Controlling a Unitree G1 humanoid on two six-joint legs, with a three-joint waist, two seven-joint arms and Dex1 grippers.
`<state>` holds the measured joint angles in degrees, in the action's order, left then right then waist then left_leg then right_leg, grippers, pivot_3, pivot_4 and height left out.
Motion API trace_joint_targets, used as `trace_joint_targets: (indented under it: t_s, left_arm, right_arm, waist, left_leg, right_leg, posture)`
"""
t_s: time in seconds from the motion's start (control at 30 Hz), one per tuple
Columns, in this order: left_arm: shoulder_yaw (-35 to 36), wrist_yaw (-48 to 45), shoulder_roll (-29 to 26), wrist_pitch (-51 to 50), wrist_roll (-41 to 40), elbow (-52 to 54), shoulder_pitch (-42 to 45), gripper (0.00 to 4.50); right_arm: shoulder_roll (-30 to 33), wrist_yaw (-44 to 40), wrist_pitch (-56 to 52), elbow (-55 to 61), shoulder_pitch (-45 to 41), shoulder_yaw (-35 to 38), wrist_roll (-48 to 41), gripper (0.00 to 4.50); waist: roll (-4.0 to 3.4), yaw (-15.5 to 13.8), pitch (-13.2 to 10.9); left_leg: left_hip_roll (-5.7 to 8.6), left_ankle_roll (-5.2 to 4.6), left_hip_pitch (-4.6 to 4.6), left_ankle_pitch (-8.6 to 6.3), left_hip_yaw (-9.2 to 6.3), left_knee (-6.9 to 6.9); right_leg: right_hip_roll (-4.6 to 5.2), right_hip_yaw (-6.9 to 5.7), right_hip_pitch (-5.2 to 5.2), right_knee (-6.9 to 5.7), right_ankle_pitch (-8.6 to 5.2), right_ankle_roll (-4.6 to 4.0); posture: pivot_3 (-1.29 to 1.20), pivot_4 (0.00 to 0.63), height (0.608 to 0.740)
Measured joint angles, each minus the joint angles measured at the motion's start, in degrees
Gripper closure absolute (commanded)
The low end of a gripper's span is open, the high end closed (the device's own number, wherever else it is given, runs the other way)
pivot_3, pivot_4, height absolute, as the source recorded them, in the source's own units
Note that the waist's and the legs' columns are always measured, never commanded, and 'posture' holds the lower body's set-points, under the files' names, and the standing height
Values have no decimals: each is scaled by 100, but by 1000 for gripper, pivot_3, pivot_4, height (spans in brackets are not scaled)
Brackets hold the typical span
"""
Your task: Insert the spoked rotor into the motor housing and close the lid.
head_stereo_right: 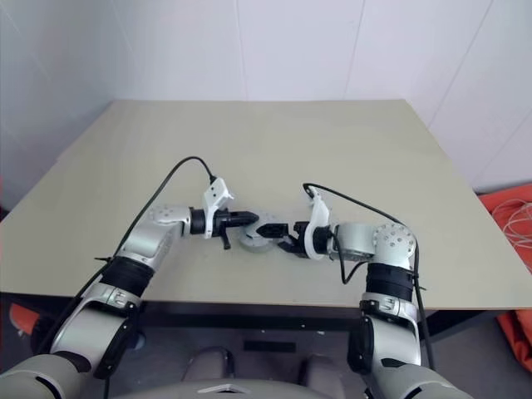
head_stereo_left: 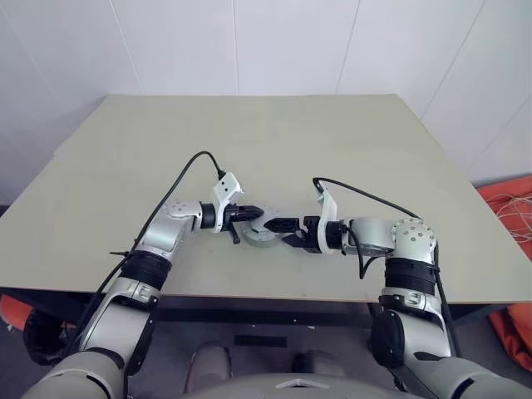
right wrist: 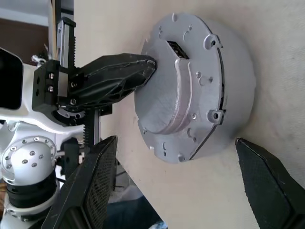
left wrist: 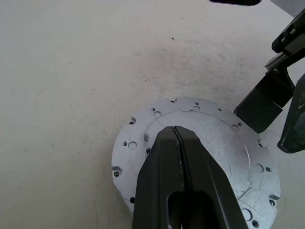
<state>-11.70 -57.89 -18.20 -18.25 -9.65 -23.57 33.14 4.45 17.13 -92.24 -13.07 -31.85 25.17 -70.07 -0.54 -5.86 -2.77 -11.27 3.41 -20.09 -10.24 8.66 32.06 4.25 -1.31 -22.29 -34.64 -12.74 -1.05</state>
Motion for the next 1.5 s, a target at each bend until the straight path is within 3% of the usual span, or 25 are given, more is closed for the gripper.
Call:
trace_joint_targets:
  t_s: [0.3, 0.6, 0.73, 0.9, 1.03, 1.17, 1.5]
  left_arm:
    - [3, 12, -28, -56, 0, 18, -16, 4500]
    - [-6, 12, -6, -116, 0, 74, -46, 4500]
    - [-7, 8, 5, -117, 0, 107, -63, 4500]
    - [11, 0, 12, -111, -20, 178, -83, 4500]
    - [75, 24, 21, -101, -49, 251, -77, 4500]
    - [80, 65, 18, -102, -50, 291, -83, 4500]
    - [257, 176, -49, -153, -124, 585, -393, 4500]
  right_arm:
    - [-745, 671, 344, -349, -107, 932, 5, 25]
    - [-1091, 1070, 829, -385, -115, 1255, -98, 25]
    - [-1089, 1152, 888, -417, -86, 1262, -155, 865]
    - [-1021, 1229, 991, -433, -48, 1279, -228, 2485]
    - [-953, 1223, 1047, -437, -51, 1295, -418, 3275]
    - [-913, 1265, 1023, -441, -64, 1279, -519, 3279]
    - [-723, 1328, 735, -459, 51, 1004, -950, 3301]
  waist:
    - [4, 62, 2]
    - [7, 57, 1]
    - [8, 48, 0]
    - [9, 38, 1]
    - [13, 44, 9]
    - [8, 41, 12]
    - [8, 40, 12]
  left_leg:
    - [-1, 16, 12, 9, -1, -19]
    - [6, 32, 7, 19, -4, -71]
    - [8, 38, 1, 22, -4, -74]
    - [12, 68, -9, 40, -2, -75]
    - [12, 74, -8, 43, -4, -90]
    - [29, 51, -12, 29, -6, -104]
    - [30, 47, 0, 27, -4, -98]
  right_leg:
    - [0, 0, -15, 0, -1, 2]
    - [0, -9, -75, 11, -1, 4]
    - [0, -9, -81, 12, -1, 4]
    - [4, -7, -82, 0, 2, 4]
    - [-1, -9, -86, -12, 5, -4]
    - [-7, -15, -79, -13, 20, -43]
    - [-4, -14, -66, -13, -12, -30]
  posture:
    - [0, 0, 740]
    - [0, 0, 740]
    - [0, 0, 740]
    - [0, 0, 740]
    - [0, 0, 740]
    - [0, 0, 740]
    - [0, 0, 740]
